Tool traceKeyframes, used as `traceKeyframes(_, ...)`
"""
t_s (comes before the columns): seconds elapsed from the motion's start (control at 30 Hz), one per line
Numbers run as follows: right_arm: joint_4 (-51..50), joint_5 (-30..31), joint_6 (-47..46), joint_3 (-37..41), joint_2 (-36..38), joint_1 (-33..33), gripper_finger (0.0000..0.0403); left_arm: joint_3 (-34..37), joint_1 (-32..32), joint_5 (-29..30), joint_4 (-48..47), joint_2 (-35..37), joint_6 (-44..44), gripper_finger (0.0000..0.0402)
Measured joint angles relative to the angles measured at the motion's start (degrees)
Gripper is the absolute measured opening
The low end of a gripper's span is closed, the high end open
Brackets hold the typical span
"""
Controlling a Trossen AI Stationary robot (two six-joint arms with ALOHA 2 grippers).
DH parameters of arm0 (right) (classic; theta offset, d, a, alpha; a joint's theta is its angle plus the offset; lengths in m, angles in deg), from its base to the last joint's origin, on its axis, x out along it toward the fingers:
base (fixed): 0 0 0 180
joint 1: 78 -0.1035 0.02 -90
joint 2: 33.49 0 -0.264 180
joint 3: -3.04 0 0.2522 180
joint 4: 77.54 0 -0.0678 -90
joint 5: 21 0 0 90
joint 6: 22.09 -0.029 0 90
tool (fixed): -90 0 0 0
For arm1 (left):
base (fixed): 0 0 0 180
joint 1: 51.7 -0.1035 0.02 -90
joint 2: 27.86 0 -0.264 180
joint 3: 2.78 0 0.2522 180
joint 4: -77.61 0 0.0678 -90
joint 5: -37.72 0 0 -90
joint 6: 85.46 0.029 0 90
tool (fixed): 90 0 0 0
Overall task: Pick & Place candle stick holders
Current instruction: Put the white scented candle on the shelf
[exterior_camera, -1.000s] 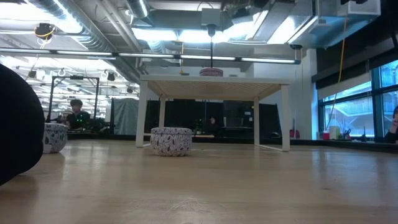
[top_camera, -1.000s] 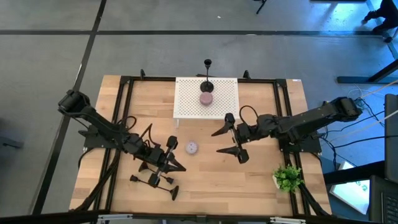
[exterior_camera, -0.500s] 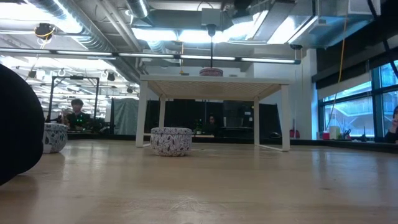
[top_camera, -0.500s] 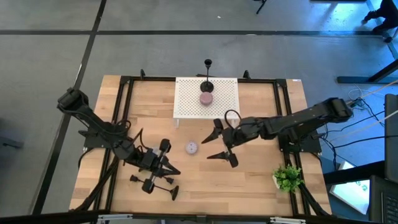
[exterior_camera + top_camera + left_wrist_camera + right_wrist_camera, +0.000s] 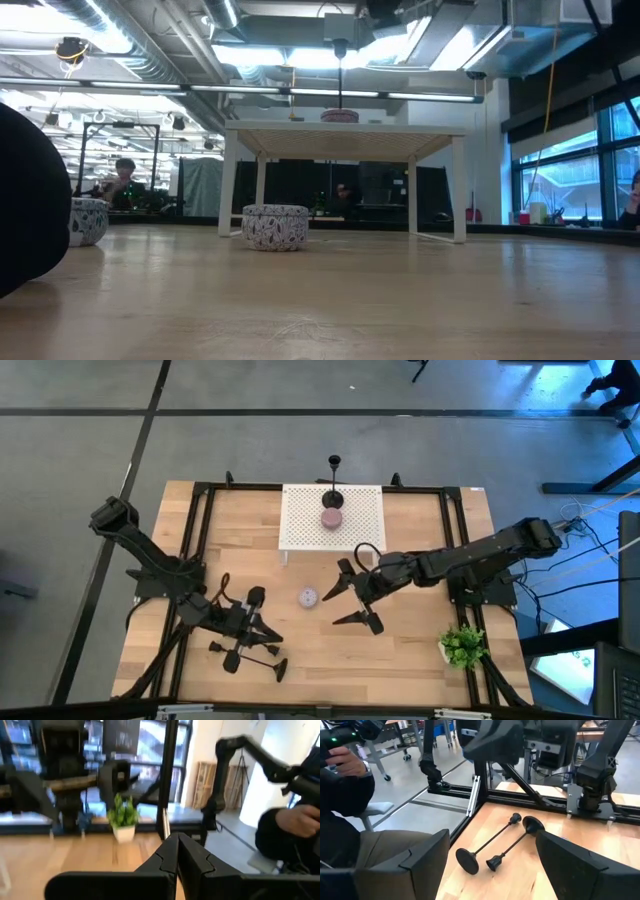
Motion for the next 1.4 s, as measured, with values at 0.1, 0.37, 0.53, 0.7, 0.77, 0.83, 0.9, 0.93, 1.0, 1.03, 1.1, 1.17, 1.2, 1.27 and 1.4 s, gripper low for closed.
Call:
traceKeyframes(0.1, -0.8, 0.1, 0.0, 0.0, 0.0, -0.6, 0.03, 0.0, 0.0, 2.0, -4.9, 0.9, -3.3, 0.0002)
traceKeyframes(0.37, -1.4, 0.2, -0.2, 0.0, 0.0, -0.9, 0.03, 0.0, -0.9, 1.2, -14.6, 1.1, -10.3, 0.0002)
traceKeyframes(0.53, -3.9, 0.3, -2.4, 0.0, 0.0, -0.9, 0.03, -0.3, -1.2, -3.7, -21.1, 1.1, -15.6, 0.0003)
traceKeyframes(0.7, -6.3, 0.3, -3.6, 0.0, 0.0, -0.8, 0.03, -3.9, -1.1, -1.8, -36.9, 0.4, -24.4, 0.0003)
traceKeyframes(0.77, -6.3, 0.3, -4.5, 0.0, 0.0, -0.8, 0.03, -4.5, -1.1, -1.0, -41.5, -0.5, -26.6, 0.0003)
traceKeyframes(0.83, -7.6, 0.3, -5.0, -0.1, 0.0, -0.7, 0.03, -5.1, -1.2, -1.0, -43.1, -1.4, -27.7, 0.0002)
traceKeyframes(0.9, -11.9, 1.7, -5.6, -1.2, 0.0, -0.7, 0.03, -5.2, -1.4, -1.3, -43.6, -1.9, -28.0, 0.0002)
traceKeyframes(0.93, -14.1, 3.3, -6.1, -2.0, -0.2, -0.6, 0.03, -5.2, -1.5, -1.8, -43.9, -2.0, -28.1, 0.0002)
traceKeyframes(1.0, -17.5, 6.5, -6.5, -3.4, -1.0, -0.6, 0.03, -5.2, -1.8, -2.2, -43.9, -2.0, -28.2, 0.0003)
traceKeyframes(1.03, -18.8, 7.6, -6.6, -3.8, -1.4, -0.6, 0.03, -5.2, -1.9, -2.1, -43.9, -2.0, -28.3, 0.0003)
traceKeyframes(1.1, -19.1, 8.0, -6.6, -4.6, -3.0, -0.6, 0.03, -5.2, -2.2, -2.0, -44.0, -2.0, -28.4, 0.0002)
traceKeyframes(1.17, -19.1, 7.9, -6.6, -5.6, -4.5, -0.6, 0.03, -5.2, -2.4, -2.0, -43.9, -2.0, -28.4, 0.0002)
traceKeyframes(1.2, -19.0, 7.9, -6.6, -6.2, -5.5, -0.6, 0.03, -5.2, -2.6, -2.0, -44.0, -2.0, -28.4, 0.0002)
traceKeyframes(1.27, -19.6, 7.7, -6.6, -7.4, -7.6, -0.6, 0.03, -5.2, -3.0, -2.0, -43.9, -2.0, -28.4, 0.0003)
traceKeyframes(1.4, -22.4, 7.5, -5.1, -9.6, -11.0, -1.0, 0.03, -5.2, -3.3, -1.9, -43.9, -2.0, -28.4, 0.0002)
